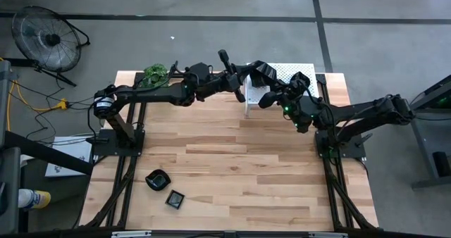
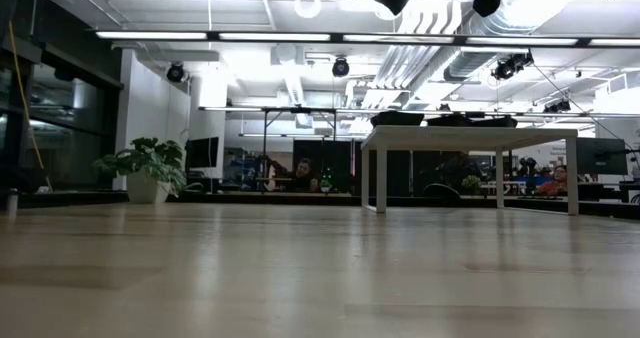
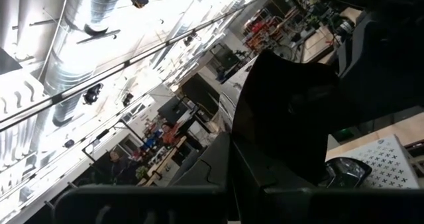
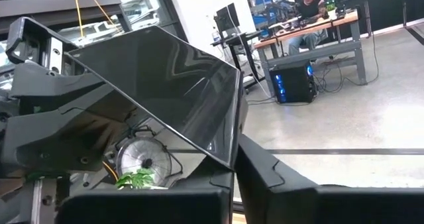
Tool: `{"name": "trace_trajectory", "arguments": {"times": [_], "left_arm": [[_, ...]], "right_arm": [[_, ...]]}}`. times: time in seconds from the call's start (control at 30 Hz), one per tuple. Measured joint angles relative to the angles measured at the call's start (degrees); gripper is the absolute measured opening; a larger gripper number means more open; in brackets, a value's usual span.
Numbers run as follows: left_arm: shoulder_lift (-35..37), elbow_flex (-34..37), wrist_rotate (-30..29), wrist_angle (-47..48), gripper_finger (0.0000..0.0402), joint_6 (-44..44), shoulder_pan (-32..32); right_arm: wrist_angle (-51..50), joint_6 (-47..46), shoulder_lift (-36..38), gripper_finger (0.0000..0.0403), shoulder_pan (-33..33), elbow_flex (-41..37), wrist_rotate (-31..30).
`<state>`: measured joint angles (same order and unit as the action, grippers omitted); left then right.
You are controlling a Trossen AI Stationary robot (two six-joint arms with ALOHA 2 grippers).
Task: Pick & Place Mini shaped plates
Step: Stack the distorted square plate on top of the distorted square plate on the shelf
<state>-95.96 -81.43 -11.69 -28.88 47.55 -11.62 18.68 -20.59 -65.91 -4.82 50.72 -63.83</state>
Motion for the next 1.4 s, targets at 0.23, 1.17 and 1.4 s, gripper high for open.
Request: {"name": "trace_trajectory", "arguments": {"times": [0.23,1.17,1.4], "left_arm": [[0.0,0.0,1.7,0.2,0.0000,0.0,0.0],[0.0,-0.1,-1.4,3.2,0.0120,0.7,0.0],[-0.1,0.0,-1.5,3.9,0.0140,0.7,0.0]], "right_arm": [[0.0,0.0,0.0,0.0003,0.0,0.0,0.3],[0.6,-0.3,0.0,0.0000,-0.1,0.0,0.3],[0.5,-0.3,0.0,0.0000,-0.1,0.0,-0.3]]}}
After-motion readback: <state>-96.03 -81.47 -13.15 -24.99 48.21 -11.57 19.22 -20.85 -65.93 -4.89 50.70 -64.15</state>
